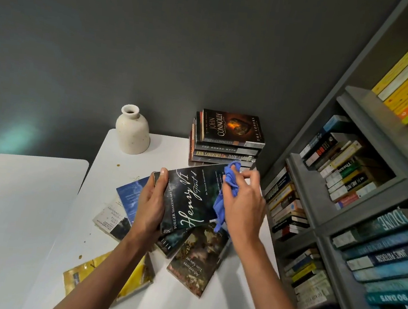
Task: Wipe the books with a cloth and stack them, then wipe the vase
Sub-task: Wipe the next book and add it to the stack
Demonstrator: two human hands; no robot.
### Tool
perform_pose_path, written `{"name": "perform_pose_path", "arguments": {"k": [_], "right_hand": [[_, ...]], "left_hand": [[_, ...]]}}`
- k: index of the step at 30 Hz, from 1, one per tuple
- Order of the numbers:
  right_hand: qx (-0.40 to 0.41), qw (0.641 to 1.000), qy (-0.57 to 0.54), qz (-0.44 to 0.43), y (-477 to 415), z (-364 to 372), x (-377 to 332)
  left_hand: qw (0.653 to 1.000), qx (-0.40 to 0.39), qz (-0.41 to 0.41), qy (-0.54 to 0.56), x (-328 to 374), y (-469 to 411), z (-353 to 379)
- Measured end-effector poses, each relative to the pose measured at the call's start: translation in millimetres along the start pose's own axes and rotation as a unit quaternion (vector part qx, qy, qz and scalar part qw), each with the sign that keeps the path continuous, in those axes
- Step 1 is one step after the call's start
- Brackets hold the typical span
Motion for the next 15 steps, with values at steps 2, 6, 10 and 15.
{"name": "perform_pose_path", "arguments": {"k": [2, 6, 10, 15], "right_hand": [[-0.032, 0.998, -0.042, -0.035, 12, 9, -26], [-0.098, 0.976, -0.098, -0.166, 39, 18, -84], [-0.143, 0.956, -0.135, -0.216, 74, 5, -87], [-0.116, 0.967, -0.122, -0.193, 47, 4, -80]], "left_hand": [[1.000, 0.014, -0.011, -0.002, -3, -1, 0], [1.000, -0.006, 0.003, -0.014, 0, 2, 6], [0.997, -0.032, -0.048, 0.046, 0, 2, 5], [0.995, -0.051, -0.072, 0.048, -1, 11, 17]]}}
Point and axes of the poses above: each hand's wrist, its own y-axis away from the middle knuckle, its own z-axis out of the palm, x = y × z, the point moved 10 cm from there along -y, towards the middle knuckle, and after that the axes turned 15 degrees about x, right-handed, at the moved point
